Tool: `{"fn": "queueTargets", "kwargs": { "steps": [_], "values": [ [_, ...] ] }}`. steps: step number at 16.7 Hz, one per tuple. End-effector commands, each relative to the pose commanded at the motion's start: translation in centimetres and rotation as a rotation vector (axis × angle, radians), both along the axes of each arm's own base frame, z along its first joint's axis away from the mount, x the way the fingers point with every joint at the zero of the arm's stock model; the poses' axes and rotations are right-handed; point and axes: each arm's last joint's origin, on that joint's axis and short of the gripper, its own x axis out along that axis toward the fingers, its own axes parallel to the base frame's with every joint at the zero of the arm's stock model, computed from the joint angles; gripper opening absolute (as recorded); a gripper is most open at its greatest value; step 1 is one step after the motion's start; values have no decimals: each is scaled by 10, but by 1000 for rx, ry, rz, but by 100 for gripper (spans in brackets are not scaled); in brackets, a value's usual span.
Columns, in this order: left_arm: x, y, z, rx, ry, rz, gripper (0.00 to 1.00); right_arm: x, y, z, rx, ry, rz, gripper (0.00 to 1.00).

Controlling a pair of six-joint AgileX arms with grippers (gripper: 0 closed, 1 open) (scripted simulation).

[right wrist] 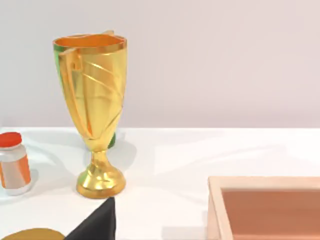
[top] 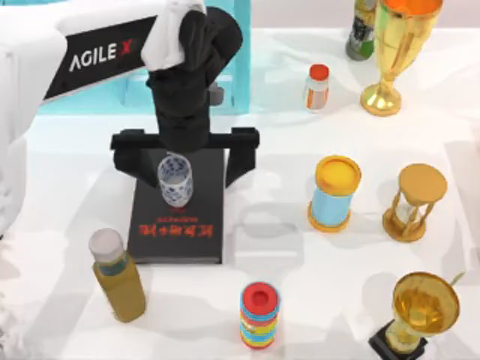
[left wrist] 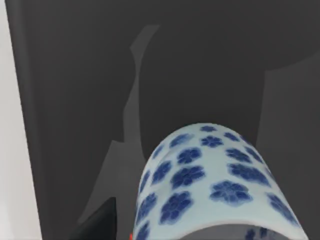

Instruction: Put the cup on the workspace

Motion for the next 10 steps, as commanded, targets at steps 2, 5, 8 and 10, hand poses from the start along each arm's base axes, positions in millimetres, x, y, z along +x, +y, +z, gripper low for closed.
{"fn": "queueTargets", "kwargs": {
  "steps": [2,5,8,10],
  "values": [
    [0,0,0,0,0,0,77,0,0,0,0,0,0,100],
    [0,0,0,0,0,0,55,0,0,0,0,0,0,100],
    [0,0,0,0,0,0,32,0,0,0,0,0,0,100],
    [0,0,0,0,0,0,17,0,0,0,0,0,0,100]
  ]
}}
